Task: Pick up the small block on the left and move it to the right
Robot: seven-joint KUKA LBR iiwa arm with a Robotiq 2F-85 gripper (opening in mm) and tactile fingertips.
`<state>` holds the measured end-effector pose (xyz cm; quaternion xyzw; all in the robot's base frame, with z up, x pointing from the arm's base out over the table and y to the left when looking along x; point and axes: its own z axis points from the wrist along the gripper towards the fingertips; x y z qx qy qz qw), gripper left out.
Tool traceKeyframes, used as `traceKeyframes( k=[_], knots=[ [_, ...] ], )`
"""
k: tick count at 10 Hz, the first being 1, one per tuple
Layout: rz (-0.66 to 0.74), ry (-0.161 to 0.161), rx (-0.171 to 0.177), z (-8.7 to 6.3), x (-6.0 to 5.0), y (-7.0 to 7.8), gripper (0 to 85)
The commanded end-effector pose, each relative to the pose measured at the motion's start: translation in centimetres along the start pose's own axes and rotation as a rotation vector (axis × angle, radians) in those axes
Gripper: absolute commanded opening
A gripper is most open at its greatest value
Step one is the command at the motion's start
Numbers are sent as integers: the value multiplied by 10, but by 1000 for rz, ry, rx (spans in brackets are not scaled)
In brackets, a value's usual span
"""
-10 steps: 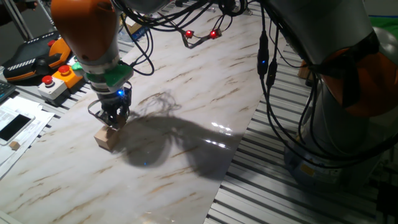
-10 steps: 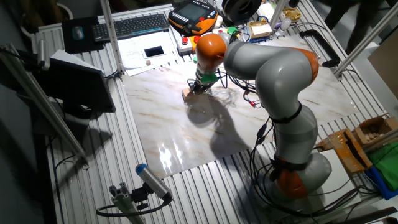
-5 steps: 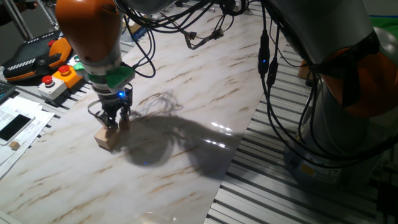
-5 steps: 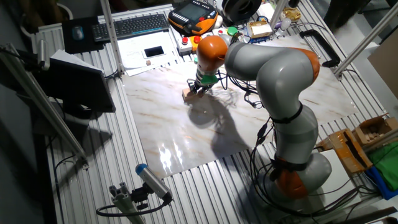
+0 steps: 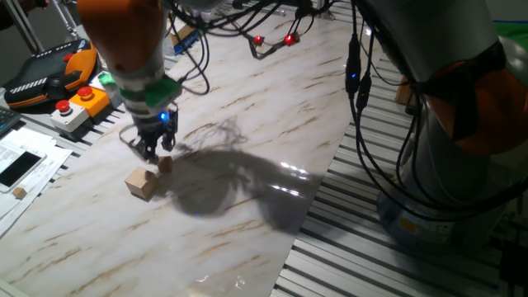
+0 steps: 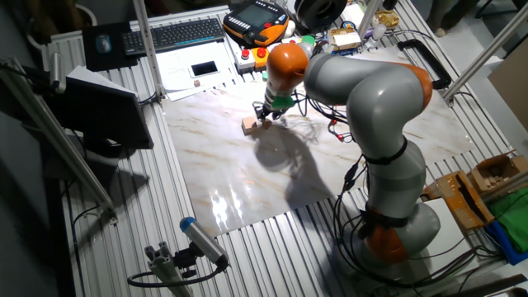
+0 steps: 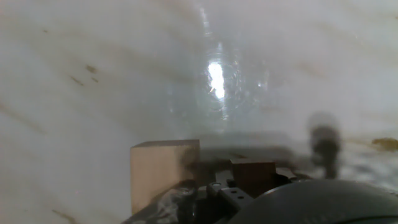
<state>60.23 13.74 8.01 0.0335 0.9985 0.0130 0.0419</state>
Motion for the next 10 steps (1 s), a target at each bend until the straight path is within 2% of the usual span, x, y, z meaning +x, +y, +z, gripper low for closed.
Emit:
traceKeyframes(
  k=[1,4,5,6,9,10],
  knots=[
    [-4,0,6,-6,0,-6,407],
    [-23,-8,32,-22,2,-21,167],
    [-25,-8,36,-25,3,-23,60],
    [-19,-6,41,-29,6,-23,7],
    [-22,3,52,-39,9,-32,7],
    [-21,8,45,-45,8,-38,7]
  ],
)
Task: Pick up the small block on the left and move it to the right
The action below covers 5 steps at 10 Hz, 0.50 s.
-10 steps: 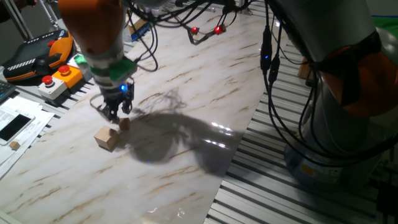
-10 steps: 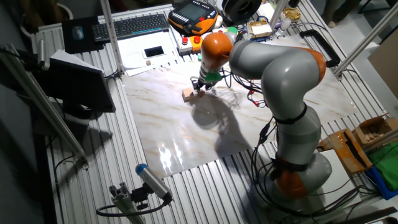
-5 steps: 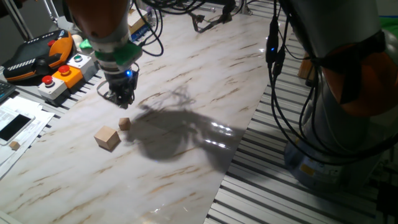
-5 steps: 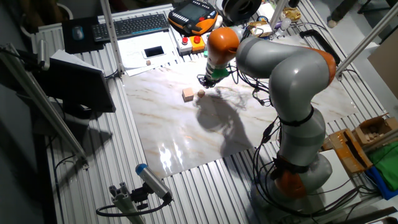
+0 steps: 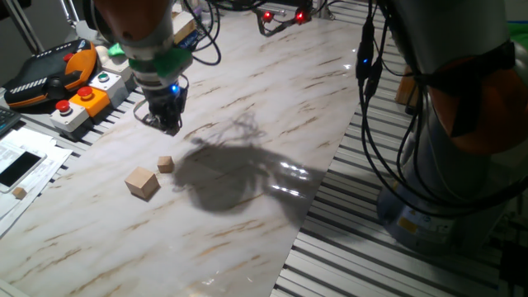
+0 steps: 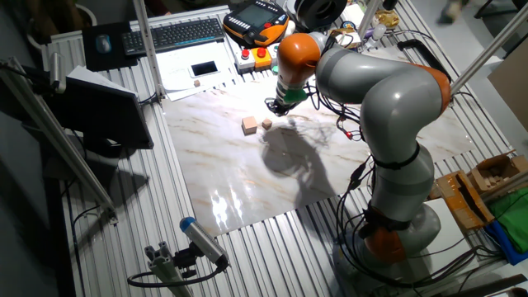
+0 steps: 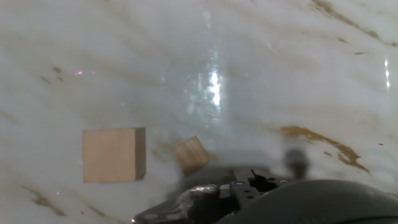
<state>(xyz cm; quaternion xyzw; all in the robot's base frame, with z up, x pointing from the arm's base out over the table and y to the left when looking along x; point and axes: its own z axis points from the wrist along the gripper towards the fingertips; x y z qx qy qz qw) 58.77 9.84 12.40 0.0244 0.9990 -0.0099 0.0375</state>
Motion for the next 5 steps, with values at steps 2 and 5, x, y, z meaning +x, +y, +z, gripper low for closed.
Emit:
traceKeyframes(
  k=[2,5],
  knots=[
    [8,2,3,-8,2,0,7],
    [12,9,14,-23,12,3,7]
  ],
)
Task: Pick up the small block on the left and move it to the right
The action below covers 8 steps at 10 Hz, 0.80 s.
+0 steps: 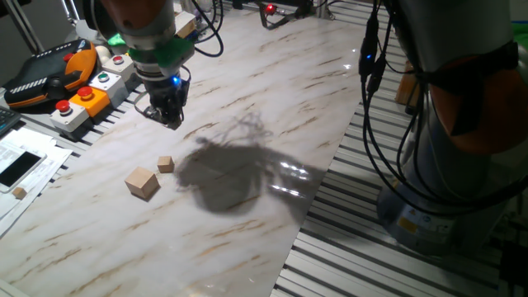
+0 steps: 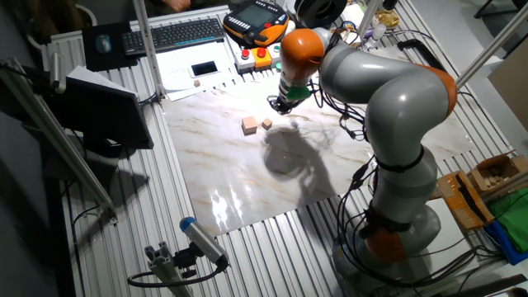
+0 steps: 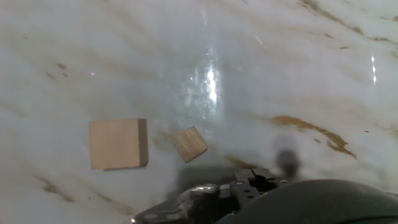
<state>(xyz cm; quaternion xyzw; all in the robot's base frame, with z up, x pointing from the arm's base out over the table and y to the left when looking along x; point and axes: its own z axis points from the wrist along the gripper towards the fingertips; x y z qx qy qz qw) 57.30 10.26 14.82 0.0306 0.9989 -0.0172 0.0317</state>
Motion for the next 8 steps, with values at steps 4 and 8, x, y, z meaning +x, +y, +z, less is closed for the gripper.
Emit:
traceKeyframes(
  k=[4,8],
  knots=[
    [-17,2,5,-8,6,-3,7],
    [-31,2,-1,-7,7,-9,7]
  ],
)
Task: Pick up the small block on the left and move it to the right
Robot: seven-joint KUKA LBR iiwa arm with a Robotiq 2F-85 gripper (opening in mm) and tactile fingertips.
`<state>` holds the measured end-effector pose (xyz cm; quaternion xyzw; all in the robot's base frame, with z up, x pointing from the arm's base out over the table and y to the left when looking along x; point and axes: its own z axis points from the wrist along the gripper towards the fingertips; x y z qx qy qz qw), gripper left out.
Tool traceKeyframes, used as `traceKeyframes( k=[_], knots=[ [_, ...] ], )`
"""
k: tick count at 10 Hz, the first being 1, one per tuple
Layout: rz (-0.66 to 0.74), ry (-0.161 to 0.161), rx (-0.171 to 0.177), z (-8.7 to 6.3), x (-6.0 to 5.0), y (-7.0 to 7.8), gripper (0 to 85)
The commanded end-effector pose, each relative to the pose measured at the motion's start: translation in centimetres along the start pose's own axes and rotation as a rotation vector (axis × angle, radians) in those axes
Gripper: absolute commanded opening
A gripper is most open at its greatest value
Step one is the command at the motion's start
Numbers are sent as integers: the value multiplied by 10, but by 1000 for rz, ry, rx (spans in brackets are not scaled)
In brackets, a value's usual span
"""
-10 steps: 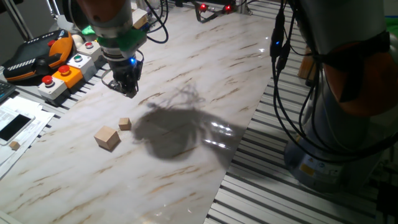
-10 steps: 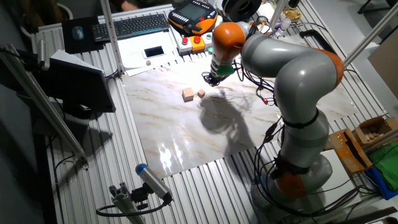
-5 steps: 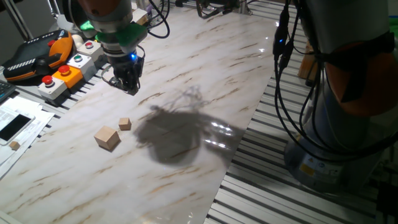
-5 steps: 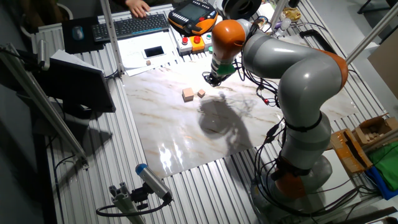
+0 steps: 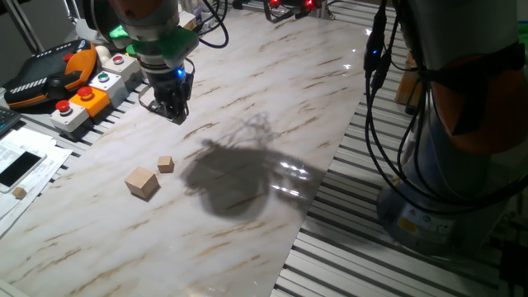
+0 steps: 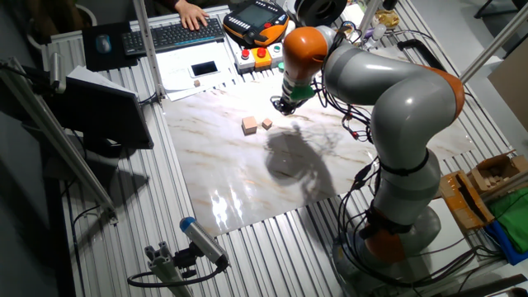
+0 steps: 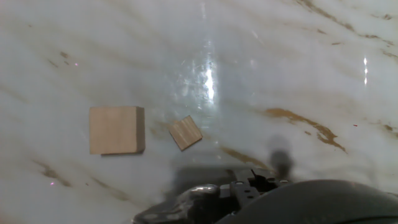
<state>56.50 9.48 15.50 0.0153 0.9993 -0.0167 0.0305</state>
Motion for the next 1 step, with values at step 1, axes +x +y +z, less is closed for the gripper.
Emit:
traceKeyframes(
  k=[1],
  knots=[
    [2,3,-7,0,0,0,7]
  ],
)
